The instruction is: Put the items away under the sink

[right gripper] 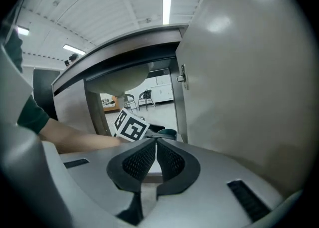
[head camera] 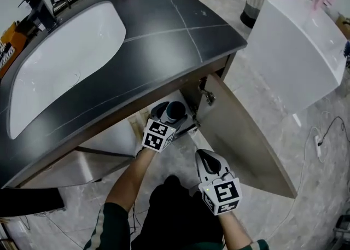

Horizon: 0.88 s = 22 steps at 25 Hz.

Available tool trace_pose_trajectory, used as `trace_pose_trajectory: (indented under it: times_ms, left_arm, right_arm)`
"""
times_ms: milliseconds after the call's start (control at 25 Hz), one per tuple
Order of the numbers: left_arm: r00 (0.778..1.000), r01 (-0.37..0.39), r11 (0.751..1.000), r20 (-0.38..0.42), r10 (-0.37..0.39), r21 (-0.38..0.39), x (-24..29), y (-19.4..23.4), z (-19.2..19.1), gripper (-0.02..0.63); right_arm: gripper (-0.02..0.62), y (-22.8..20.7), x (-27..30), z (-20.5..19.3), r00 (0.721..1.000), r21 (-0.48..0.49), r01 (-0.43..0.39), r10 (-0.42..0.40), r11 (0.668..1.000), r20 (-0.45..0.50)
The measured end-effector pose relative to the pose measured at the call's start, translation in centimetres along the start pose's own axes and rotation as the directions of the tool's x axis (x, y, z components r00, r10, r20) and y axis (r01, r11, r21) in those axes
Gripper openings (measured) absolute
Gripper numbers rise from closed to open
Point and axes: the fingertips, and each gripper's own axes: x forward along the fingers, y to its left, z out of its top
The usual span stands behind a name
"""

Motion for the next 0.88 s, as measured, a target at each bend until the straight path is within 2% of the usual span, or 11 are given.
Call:
trace_pose_trajectory:
  times_ms: [440, 880]
  left_arm:
    - [0.996, -0.081, 0.997, 0.032, 0.081, -0.016, 6.8, 5.2, -1.0, 0.371]
    - [0.989, -0.117, 0.992, 0.081, 0.120, -0.046, 8.1, 5.9, -1.3, 0.373]
  right_arm:
    - [0.043, -1.6, 1.7, -3.2, 1.000, 0.033, 0.004, -0.004, 0.999, 0.004]
    - [0.043, -1.9, 1.7, -4.4, 1.000, 0.031, -0.004, 0.004, 1.000, -0.004]
